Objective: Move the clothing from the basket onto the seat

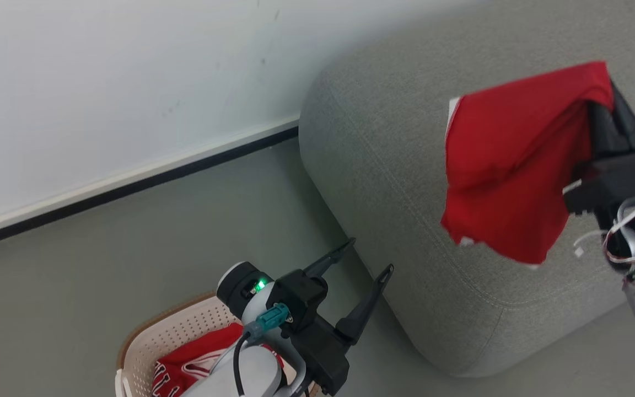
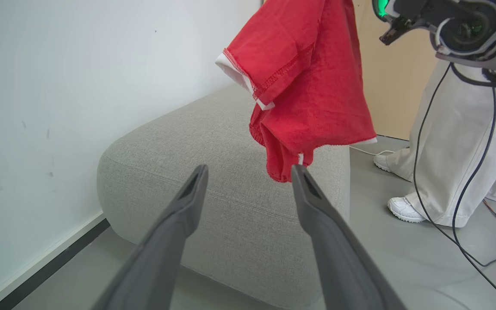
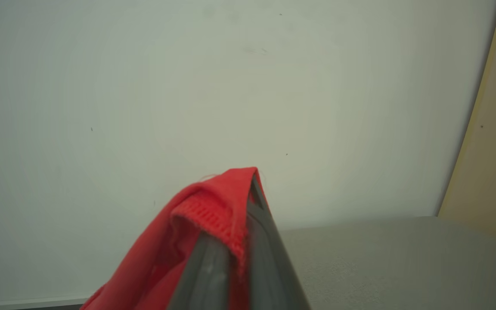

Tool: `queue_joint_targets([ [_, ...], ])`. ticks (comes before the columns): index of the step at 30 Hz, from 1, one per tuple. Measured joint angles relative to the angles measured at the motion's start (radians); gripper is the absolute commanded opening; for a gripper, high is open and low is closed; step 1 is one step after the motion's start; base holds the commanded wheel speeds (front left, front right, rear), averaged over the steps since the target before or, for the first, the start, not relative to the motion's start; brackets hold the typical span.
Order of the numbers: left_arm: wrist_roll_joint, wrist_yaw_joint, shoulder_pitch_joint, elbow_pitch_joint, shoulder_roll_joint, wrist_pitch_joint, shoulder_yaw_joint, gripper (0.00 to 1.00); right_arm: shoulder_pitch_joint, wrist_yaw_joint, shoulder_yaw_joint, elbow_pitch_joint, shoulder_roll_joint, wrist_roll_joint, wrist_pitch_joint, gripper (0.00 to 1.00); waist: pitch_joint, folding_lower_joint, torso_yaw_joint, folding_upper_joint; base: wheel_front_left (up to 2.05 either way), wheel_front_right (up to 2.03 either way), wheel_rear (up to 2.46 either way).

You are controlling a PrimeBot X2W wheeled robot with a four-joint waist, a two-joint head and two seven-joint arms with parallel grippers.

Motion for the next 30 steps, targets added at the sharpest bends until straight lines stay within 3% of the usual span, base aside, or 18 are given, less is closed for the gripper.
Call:
queue_joint_targets([
  [8,0.018,0.012,-0.077,-0.04,0.011,0.035,0.016,1.0,-0.302,0.016,-0.053,0.132,0.007,0.017,0.03,0.0,0.102,0.0001,0.035,0.0001,0.0,0.0,0.0],
  [13,0.027,0.021,-0.126,-0.073,0.023,0.057,0.029,1.0,-0.443,0.016,-0.1,0.201,-0.033,0.033,0.035,0.0,0.169,0.0001,0.066,0.0001,0.0,0.0,0.0],
  [21,0.065,0.03,-0.2,-0.133,0.047,0.093,0.045,1.0,-0.58,0.017,-0.142,0.315,-0.101,0.039,0.043,0.0,0.282,0.0001,0.123,0.0002,0.0,0.0,0.0],
  [30,0.088,0.047,-0.249,-0.182,0.082,0.122,0.065,1.0,-0.682,0.025,-0.142,0.419,-0.119,0.037,0.038,0.0,0.415,0.0001,0.176,0.0002,0.0,0.0,0.0],
])
